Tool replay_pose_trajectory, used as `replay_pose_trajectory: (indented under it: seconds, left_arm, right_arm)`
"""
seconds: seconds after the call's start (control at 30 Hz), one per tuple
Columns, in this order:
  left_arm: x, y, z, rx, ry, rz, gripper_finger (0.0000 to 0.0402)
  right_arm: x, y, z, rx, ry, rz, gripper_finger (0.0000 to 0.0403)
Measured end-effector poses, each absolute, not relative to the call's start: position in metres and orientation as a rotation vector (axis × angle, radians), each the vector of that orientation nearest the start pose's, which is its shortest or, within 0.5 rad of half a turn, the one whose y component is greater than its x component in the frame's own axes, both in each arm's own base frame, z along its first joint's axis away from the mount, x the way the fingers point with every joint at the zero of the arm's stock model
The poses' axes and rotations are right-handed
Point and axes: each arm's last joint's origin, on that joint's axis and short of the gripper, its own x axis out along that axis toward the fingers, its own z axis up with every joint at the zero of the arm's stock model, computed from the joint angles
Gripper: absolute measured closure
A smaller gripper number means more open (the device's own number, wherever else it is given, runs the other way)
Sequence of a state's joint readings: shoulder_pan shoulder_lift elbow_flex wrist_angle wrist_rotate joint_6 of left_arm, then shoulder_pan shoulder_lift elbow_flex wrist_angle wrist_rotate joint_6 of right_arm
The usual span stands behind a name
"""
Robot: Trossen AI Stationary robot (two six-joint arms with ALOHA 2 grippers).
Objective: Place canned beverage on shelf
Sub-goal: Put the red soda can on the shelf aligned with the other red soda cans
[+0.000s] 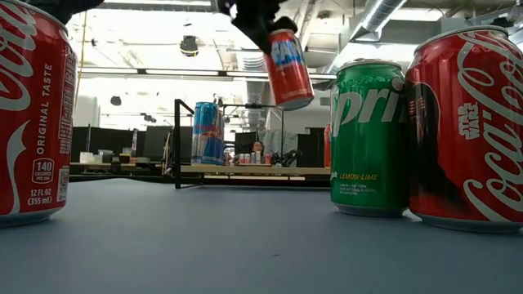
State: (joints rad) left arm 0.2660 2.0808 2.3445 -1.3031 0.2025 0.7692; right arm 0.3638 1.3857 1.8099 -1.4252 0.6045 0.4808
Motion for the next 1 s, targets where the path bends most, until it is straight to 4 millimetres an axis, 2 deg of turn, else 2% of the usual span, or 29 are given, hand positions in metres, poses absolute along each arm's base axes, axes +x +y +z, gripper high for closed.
replay_pose_trajectory:
  seconds: [0.2, 0.37, 0.53, 0.67, 1.0]
  left_arm:
    - [0.402, 0.147, 0.362, 0.541, 0.933, -0.326, 0.0124]
    - [0.411, 0.168, 0.337, 0.582, 0.967, -0.331, 0.0123]
    - [0.417, 0.177, 0.313, 0.614, 1.054, -0.343, 0.0123]
    - [0.421, 0.182, 0.302, 0.608, 1.100, -0.323, 0.0123]
    - [0.419, 0.188, 0.302, 0.563, 1.109, -0.286, 0.0122]
  right_arm:
    - [0.218, 0.040, 0.442, -0.026, 0.831, -0.446, 0.0159]
    - [0.221, 0.020, 0.443, -0.103, 0.871, -0.427, 0.0159]
    - [0.221, -0.007, 0.447, -0.104, 0.878, -0.360, 0.0159]
    - [0.220, -0.027, 0.449, -0.093, 0.878, -0.330, 0.0159]
    - [0.216, -0.061, 0.450, -0.076, 0.863, -0.272, 0.0159]
